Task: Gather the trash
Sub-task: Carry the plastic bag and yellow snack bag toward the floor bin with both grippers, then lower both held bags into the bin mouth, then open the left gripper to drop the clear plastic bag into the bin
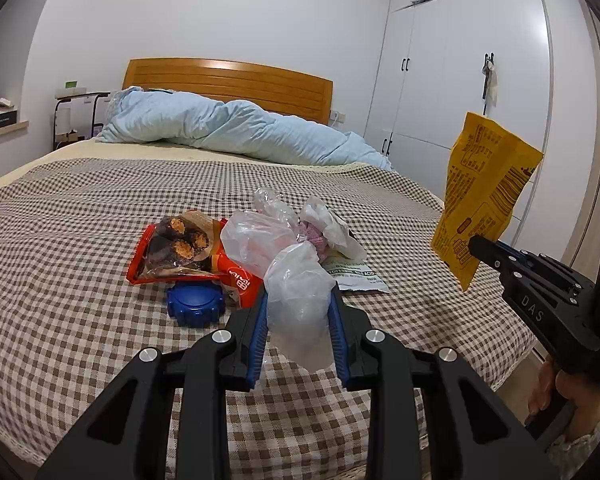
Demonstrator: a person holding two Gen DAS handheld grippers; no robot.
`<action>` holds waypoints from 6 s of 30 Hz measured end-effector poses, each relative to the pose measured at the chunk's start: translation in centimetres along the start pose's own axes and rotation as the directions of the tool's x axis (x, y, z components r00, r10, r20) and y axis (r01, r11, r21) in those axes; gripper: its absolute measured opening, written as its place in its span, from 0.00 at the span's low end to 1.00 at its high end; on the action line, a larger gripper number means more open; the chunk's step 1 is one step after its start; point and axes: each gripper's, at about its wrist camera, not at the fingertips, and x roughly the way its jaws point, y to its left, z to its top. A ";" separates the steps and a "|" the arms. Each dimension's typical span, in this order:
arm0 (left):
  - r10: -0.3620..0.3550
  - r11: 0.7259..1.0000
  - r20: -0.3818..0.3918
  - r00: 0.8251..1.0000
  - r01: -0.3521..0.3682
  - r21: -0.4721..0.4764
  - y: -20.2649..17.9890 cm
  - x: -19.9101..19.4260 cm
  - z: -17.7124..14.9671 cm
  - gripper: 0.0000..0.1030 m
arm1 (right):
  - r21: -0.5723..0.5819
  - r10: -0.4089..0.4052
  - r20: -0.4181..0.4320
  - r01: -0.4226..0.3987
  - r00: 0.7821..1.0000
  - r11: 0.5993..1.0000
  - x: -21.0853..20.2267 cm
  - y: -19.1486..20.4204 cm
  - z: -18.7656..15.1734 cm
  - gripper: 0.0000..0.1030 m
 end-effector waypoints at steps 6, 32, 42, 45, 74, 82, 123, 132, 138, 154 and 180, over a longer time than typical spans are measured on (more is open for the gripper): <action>-0.004 1.000 0.002 1.000 0.004 0.004 -0.1 -0.2 0.0 0.25 | -0.008 0.001 0.001 -0.001 1.000 1.000 -0.1 0.0 0.1 0.08; -0.049 0.999 0.012 0.999 0.049 -0.003 -1.9 -8.0 -4.4 0.25 | -0.074 -0.018 0.020 0.019 1.000 0.997 -10.6 0.5 -2.4 0.08; -0.071 0.997 0.023 0.997 0.071 0.024 -2.6 -12.9 -5.4 0.25 | -0.120 0.004 -0.015 -0.006 1.000 0.993 -14.5 1.6 -4.5 0.08; -0.068 0.997 0.012 0.998 0.067 0.041 -2.5 -14.4 -5.7 0.25 | -0.124 0.012 -0.040 -0.016 0.999 0.992 -15.2 1.7 -5.3 0.08; -0.063 0.988 -0.181 0.981 0.088 0.130 -3.5 -13.0 -16.4 0.25 | -0.167 0.109 -0.328 -0.171 0.938 0.971 -12.6 5.3 -17.2 0.08; -0.044 0.995 -0.261 0.964 0.066 0.076 -2.1 -10.8 -18.1 0.25 | -0.171 0.116 -0.374 -0.191 0.920 0.966 -11.2 5.3 -18.7 0.08; -0.005 0.998 -0.450 0.893 0.030 0.049 -2.1 -3.7 -24.2 0.25 | -0.196 0.084 -0.526 -0.217 0.846 0.956 -6.7 7.5 -24.4 0.08; -0.010 0.999 -0.496 0.868 0.028 0.029 -2.0 -2.3 -25.3 0.25 | -0.188 0.085 -0.547 -0.221 0.833 0.957 -5.2 7.4 -25.2 0.08; -0.027 0.999 -0.560 0.828 0.009 -0.035 -0.9 -1.1 -26.4 0.25 | -0.145 0.090 -0.589 -0.215 0.803 0.966 -4.5 6.4 -26.3 0.08; -0.104 0.991 -0.729 0.676 0.011 -0.131 -1.3 2.9 -30.3 0.27 | -0.404 -0.013 -0.631 -0.315 0.776 0.859 -2.5 10.7 -29.8 0.08; 0.138 0.977 -0.731 0.668 -0.214 -0.011 3.5 -0.2 -28.5 0.75 | -0.446 -0.057 -0.705 -0.380 0.707 0.810 0.4 13.0 -30.7 0.09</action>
